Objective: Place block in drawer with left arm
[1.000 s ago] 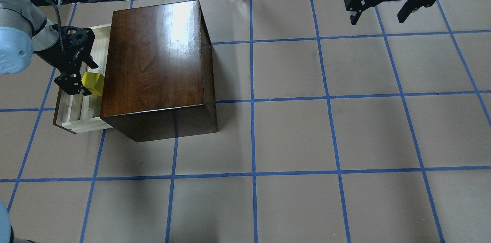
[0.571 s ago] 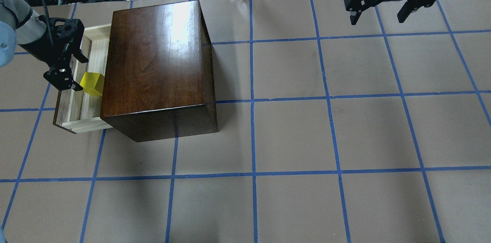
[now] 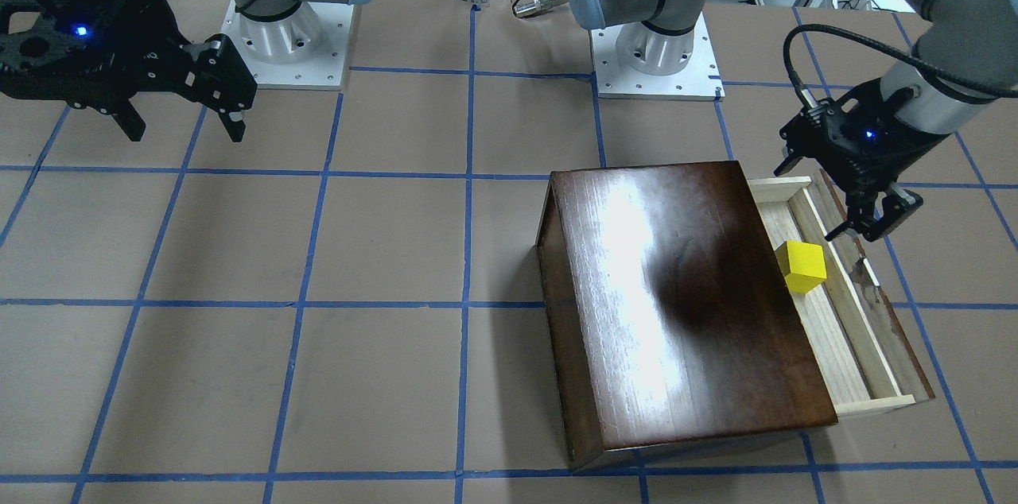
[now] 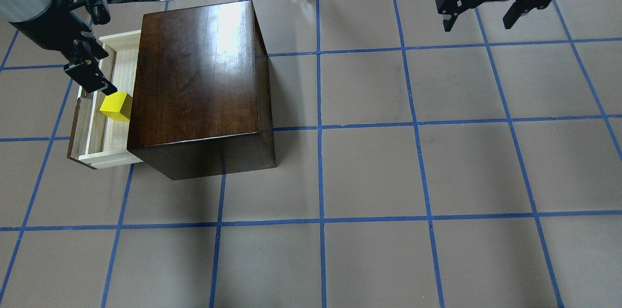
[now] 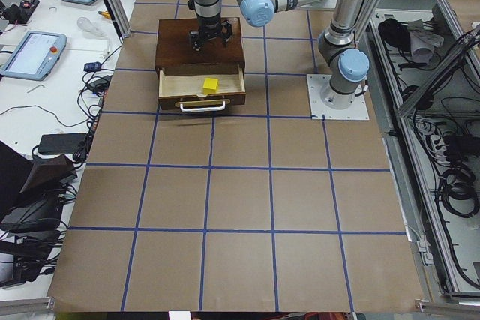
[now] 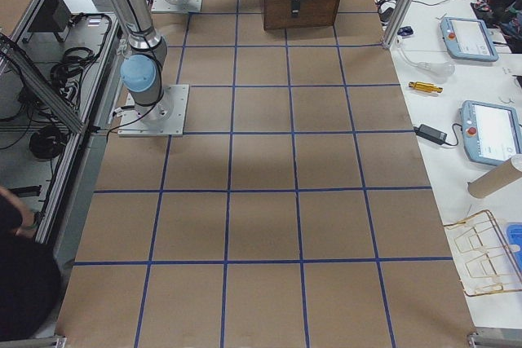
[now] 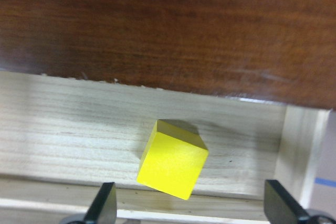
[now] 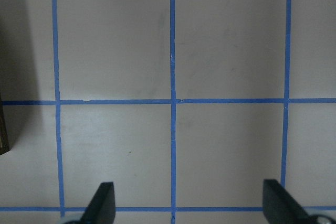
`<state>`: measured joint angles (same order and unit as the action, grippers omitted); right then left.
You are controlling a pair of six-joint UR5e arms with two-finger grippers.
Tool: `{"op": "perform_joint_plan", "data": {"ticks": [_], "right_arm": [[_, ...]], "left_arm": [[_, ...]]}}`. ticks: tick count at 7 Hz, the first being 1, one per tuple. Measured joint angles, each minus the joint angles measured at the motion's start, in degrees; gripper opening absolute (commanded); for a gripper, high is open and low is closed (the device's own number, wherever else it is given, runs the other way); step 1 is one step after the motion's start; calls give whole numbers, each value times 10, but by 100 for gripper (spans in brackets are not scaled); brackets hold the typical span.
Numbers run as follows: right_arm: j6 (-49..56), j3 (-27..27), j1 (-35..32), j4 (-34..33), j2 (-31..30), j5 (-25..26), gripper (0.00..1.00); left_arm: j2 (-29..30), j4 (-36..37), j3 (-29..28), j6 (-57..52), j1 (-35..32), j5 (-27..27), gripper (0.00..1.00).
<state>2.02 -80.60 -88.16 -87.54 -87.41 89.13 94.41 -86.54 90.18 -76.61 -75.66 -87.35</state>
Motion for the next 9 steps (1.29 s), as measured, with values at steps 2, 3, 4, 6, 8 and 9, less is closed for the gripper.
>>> {"op": "perform_joint_plan", "data": {"ticks": [2,3,4,6,8,9], "right_arm": [[0,0,0,0,0,0,100],[0,0,0,0,0,0,100],[0,0,1,0,0,0,100],[0,0,0,0,0,0,100],[0,0,0,0,0,0,100],[0,0,0,0,0,0,100]], "left_arm": [[-18,-13,-2,166,-70,-1,100],[-26,-21,-2,251,-96,-2,100],[-32,-26,-2,329,-113,-4,100],[-39,-26,-2,517,-147,-7,100],[-48,-23,-1,681,-179,-19,100],[-54,-18,2,733,-183,-25,100]]}}
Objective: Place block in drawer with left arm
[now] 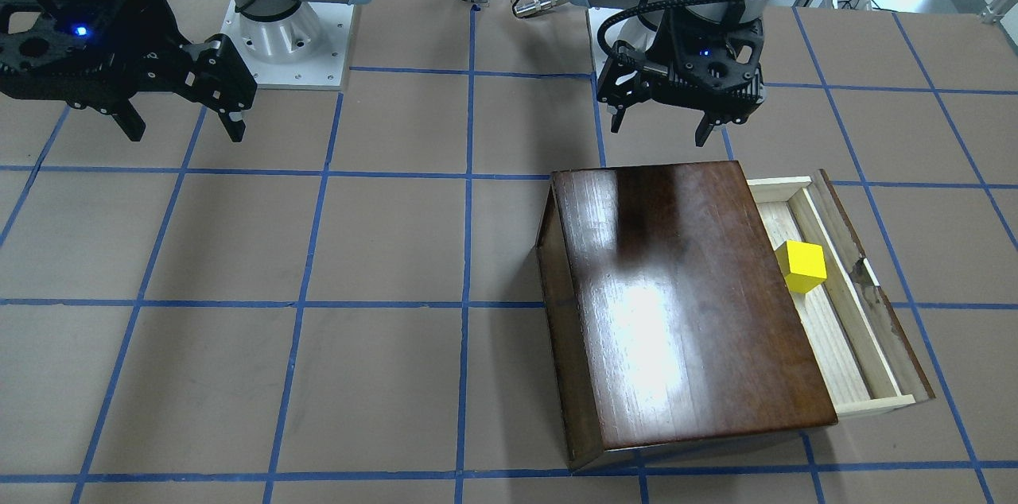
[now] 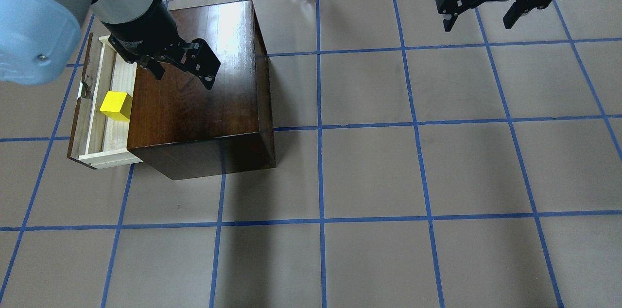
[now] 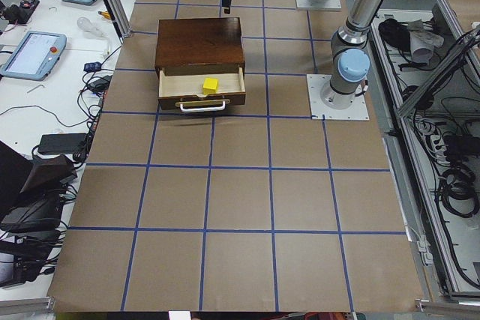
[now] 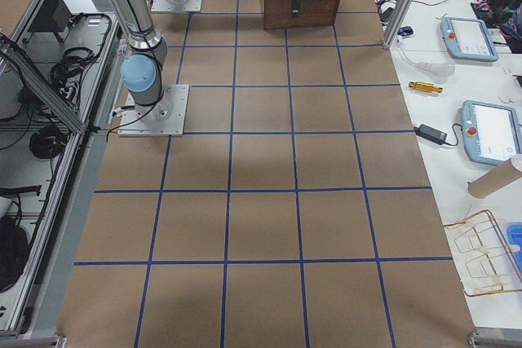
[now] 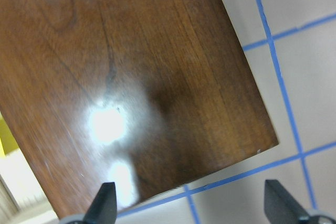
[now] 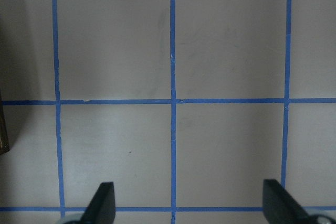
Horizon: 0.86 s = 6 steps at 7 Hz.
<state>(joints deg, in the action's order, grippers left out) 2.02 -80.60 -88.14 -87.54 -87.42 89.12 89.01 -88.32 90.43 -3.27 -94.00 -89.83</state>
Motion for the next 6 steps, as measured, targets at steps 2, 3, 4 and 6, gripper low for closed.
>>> {"op": "perform_joint_plan", "data": {"ticks": [2,3,4,6], "right_arm": [[0,0,0,0,0,1,100],[0,0,0,0,0,1,100],[0,0,0,0,0,1,100],[0,0,0,0,0,0,100]], "left_arm": [[-5,49,6,39,12,-4,100],[-5,63,6,42,23,-5,100],[-4,66,7,40,30,-5,100],[-3,60,5,35,32,-4,100]]}}
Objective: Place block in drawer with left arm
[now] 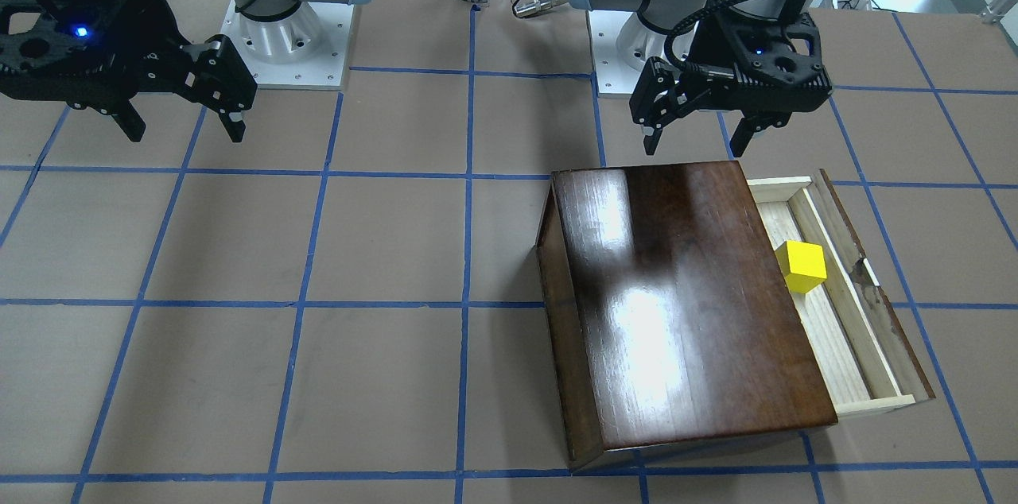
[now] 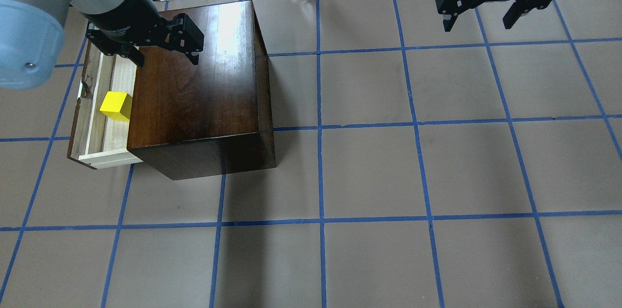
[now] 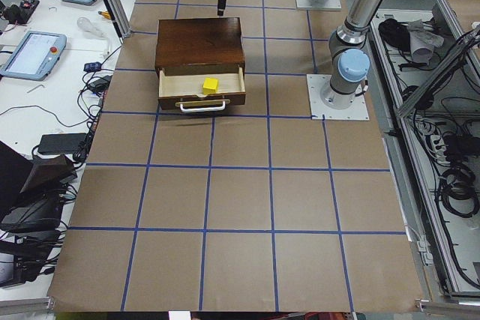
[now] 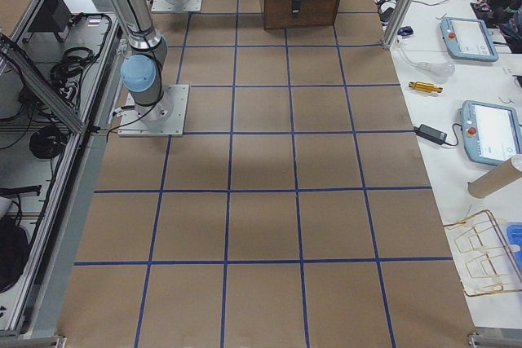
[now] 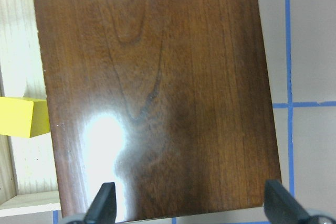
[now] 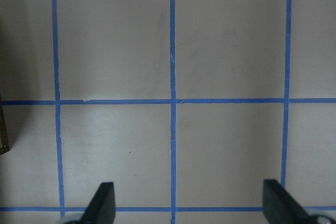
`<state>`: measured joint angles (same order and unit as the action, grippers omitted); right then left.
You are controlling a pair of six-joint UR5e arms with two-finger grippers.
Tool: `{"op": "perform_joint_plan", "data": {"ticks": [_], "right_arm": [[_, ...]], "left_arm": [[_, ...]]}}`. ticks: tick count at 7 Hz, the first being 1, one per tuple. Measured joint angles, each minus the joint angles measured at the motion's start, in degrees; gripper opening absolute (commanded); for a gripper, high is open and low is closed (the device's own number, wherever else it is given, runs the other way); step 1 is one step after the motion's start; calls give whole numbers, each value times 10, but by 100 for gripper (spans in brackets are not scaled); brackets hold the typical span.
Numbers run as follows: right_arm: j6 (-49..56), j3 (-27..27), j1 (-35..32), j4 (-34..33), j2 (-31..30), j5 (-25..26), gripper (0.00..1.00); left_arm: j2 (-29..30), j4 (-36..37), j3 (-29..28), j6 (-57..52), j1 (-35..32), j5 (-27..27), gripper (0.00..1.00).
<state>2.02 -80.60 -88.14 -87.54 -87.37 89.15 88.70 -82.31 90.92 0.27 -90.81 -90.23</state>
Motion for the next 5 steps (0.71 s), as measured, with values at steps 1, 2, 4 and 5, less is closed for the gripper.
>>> {"op": "perform_joint_plan", "data": {"ticks": [1,2,4,5], "right_arm": [[0,0,0,0,0,0,100],[0,0,0,0,0,0,100],[0,0,0,0,0,0,100],[0,0,0,0,-1,0,100]], "left_arm": [[2,-11,-4,-1,0,0,100],[4,-28,-8,-1,0,-3,100],[6,-36,-10,-12,-1,-8,100],[6,-36,-10,-14,-1,-7,100]]}}
